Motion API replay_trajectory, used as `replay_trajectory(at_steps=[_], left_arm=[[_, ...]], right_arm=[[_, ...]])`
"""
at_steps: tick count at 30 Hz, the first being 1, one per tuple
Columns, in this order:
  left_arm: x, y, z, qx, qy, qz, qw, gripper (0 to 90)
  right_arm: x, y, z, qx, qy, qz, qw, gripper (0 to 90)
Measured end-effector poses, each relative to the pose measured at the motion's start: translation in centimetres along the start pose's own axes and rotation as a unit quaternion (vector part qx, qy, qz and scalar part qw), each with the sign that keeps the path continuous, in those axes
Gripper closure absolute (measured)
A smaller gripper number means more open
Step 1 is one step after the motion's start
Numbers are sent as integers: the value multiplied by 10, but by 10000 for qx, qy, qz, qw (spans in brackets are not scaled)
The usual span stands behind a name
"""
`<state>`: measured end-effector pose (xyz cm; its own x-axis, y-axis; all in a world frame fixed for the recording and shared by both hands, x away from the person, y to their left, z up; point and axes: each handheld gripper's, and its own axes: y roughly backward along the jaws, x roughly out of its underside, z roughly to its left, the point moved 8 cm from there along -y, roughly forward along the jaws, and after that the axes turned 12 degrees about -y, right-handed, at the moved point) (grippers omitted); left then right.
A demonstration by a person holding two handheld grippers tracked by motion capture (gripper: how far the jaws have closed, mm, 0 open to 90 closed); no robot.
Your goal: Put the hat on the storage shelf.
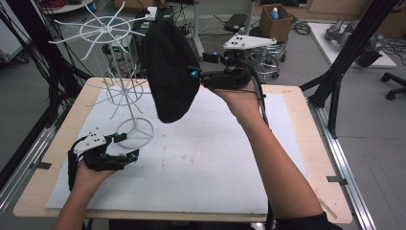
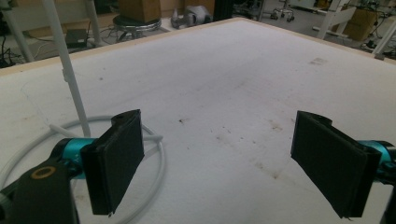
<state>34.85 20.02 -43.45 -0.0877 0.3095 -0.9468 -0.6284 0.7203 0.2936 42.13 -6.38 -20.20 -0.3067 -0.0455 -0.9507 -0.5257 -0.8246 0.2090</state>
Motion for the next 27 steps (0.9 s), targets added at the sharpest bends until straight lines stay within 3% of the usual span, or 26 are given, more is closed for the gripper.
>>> replay_trajectory(at_steps=[12,19,27], left_arm=[[0,-1,-1,-2,17,-4,10000,173],[0,0,0,-11,25,-15,10000,173],[1,-2,-2,12,4,14,10000,173]], right_arm=[[4,6,1,34,69,58,10000,269],[7,21,5,27,167,-55,9998,260],[27,46,-12,303,115,-30,9995,220]])
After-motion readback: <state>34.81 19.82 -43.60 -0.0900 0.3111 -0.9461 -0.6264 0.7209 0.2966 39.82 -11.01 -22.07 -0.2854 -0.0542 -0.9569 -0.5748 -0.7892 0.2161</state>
